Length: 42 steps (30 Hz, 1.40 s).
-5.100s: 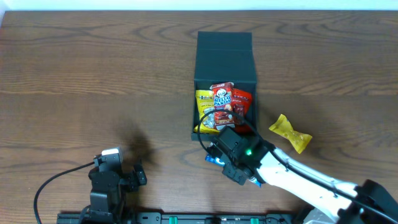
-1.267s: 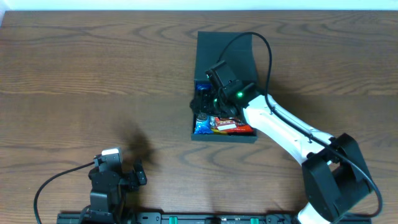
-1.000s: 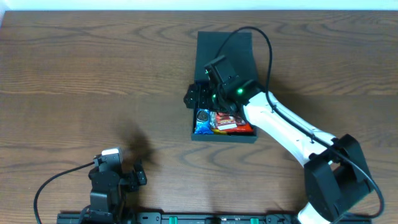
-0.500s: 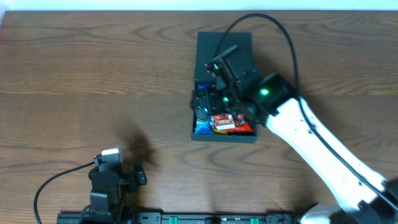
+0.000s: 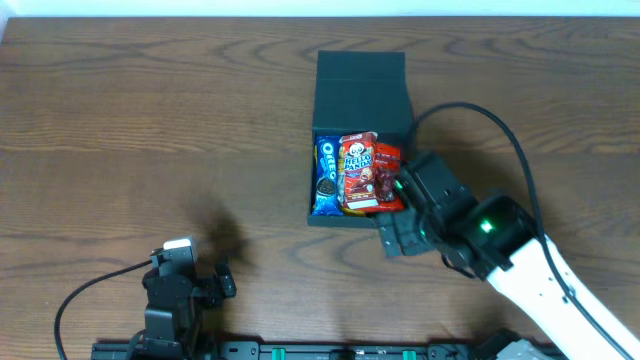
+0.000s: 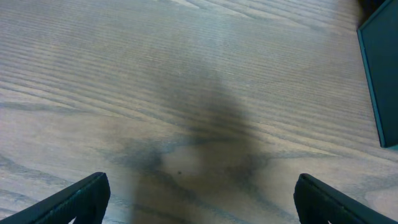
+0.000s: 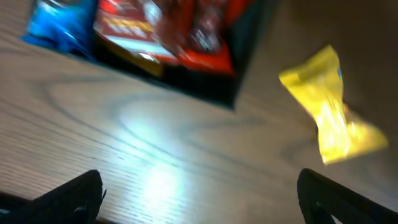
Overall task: Pack container
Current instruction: 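Move the right gripper to the yellow wrapped candy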
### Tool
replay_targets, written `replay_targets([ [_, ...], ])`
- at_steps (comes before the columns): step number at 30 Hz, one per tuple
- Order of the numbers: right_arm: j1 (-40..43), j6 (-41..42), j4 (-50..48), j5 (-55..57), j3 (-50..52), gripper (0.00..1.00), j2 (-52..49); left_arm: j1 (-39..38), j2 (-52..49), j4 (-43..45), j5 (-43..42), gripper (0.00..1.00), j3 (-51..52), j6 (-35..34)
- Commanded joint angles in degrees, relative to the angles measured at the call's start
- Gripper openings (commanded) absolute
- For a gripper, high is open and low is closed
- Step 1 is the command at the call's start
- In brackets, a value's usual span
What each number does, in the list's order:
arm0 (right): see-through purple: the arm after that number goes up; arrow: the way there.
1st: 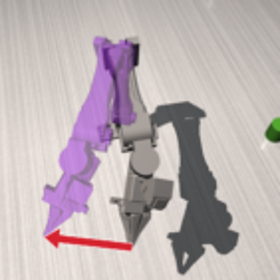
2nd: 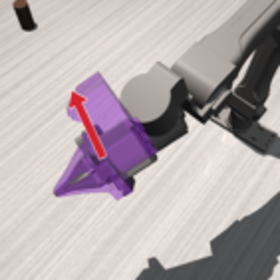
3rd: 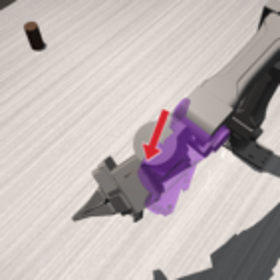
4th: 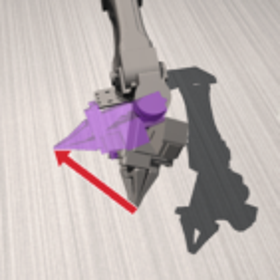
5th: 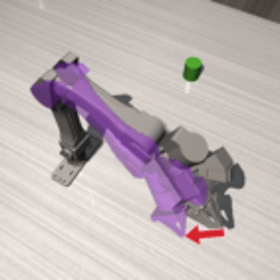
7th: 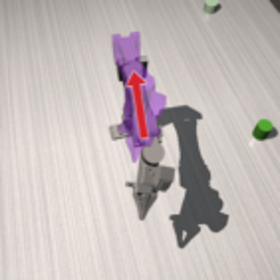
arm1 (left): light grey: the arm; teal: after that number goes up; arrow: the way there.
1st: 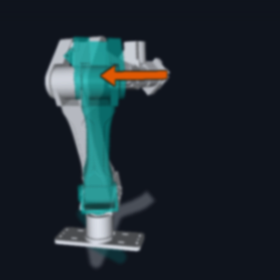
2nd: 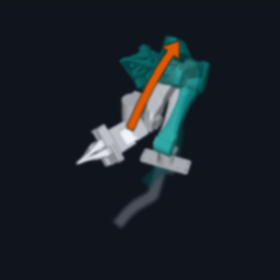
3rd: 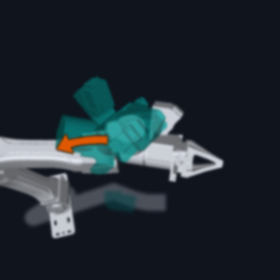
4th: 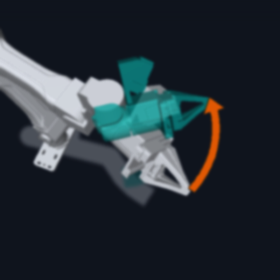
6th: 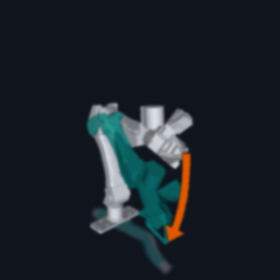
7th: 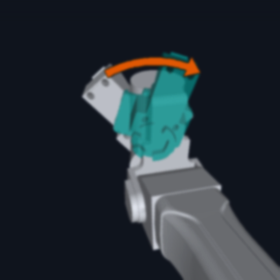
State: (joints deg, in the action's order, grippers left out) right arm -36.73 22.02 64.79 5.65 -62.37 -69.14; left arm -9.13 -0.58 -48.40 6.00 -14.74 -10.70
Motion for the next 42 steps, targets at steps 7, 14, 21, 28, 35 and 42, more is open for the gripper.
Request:
replay_targets([
  [7,2.1,12.4,6.8,4.3,3.5,0.99,4.3,-0.1,0.3,-3.9,0.2,0.95,0.0,0.2],
  [14,8.7,33.7,7.6,10.3,3.8,0.99,4.0,-0.1,0.3,-3.9,0.2,0.95,0.0,0.2],
  [21,19.5,33.7,2.5,7.3,4.0,0.99,0.3,-0.1,0.3,-3.9,0.2,0.95,0.0,0.2],
  [28,31.5,31.9,1.0,-1.3,4.1,0.99,-8.0,-0.1,0.3,-3.9,0.2,0.95,0.0,0.2],
  [35,33.8,30.1,-7.3,-8.2,10.0,0.99,-11.9,-0.1,0.3,-3.9,0.2,0.95,0.0,0.2],
  [42,33.8,15.8,-11.1,-14.0,12.0,0.99,-11.4,-0.1,0.3,-3.9,0.2,0.95,0.0,0.2],
])
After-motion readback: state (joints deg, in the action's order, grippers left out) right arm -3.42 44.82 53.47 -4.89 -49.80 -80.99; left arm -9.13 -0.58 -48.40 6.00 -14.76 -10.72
